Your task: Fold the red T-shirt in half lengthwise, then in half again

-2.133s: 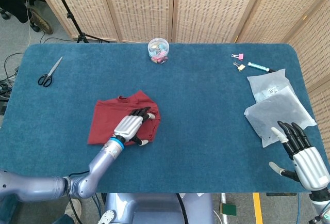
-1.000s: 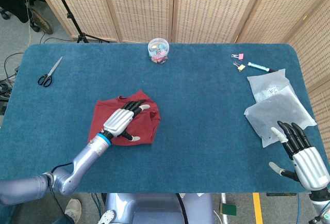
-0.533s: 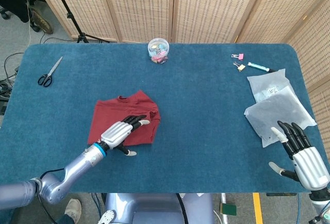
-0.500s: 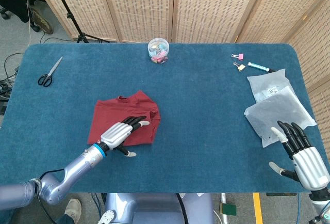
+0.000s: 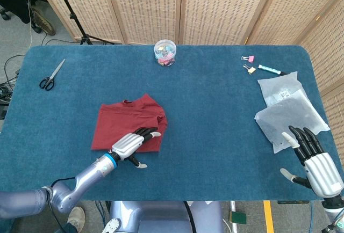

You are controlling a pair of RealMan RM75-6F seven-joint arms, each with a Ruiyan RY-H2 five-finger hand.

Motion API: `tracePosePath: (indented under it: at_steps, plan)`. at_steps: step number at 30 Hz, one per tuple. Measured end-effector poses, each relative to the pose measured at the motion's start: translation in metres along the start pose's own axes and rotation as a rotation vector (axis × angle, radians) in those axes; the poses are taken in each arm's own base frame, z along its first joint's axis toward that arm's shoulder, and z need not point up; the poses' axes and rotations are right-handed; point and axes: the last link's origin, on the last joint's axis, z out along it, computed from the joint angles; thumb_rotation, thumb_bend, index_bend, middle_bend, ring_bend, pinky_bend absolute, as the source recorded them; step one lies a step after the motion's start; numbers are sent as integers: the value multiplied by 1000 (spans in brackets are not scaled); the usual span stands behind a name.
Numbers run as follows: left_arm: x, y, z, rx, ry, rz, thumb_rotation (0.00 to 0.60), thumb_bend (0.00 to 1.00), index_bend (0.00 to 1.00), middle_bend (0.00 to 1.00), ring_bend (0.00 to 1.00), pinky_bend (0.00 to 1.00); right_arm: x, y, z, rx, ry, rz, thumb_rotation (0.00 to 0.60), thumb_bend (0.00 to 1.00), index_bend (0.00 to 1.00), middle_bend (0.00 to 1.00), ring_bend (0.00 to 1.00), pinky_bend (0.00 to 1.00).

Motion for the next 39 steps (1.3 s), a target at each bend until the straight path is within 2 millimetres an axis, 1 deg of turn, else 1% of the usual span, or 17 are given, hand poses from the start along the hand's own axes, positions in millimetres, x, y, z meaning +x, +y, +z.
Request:
tracePosePath:
  at_steps: [3,8,14,19,22,25,31,34,36,39]
  plan:
    - [-6,1,5,-1,-8,1,600,0,0,0,0,0,0,0,0,0,1,1,600,0,0,0,0,0]
    - [-11,1,11,9,-13,5,600,0,0,0,0,0,1,0,0,-1,2,1,600,0,0,0,0,0]
    - [-12,3,12,3,-12,-4,600,0,0,0,0,0,1,0,0,-1,0,2,600,0,0,0,0,0]
    - [-7,7,8,-17,9,-9,600,0,0,0,0,0,1,0,-1,-1,1,2,600,0,0,0,0,0]
    - [1,10,3,-33,32,-12,600,0,0,0,0,0,1,0,-1,0,0,2,600,0,0,0,0,0]
    - [12,13,-4,-54,70,-8,600,0,0,0,0,0,0,0,-1,1,-1,2,600,0,0,0,0,0]
    - [40,9,-19,-62,193,31,600,0,0,0,0,0,1,-1,-2,6,4,3,600,0,0,0,0,0]
    - [56,1,-33,-33,271,90,600,0,0,0,0,0,2,-2,-2,5,7,4,600,0,0,0,0,0]
    - [67,-8,-46,5,324,149,600,0,0,0,0,0,2,-1,-2,3,10,3,600,0,0,0,0,0]
    - [80,-25,-76,88,405,226,600,0,0,0,0,0,3,0,-1,-1,15,3,600,0,0,0,0,0]
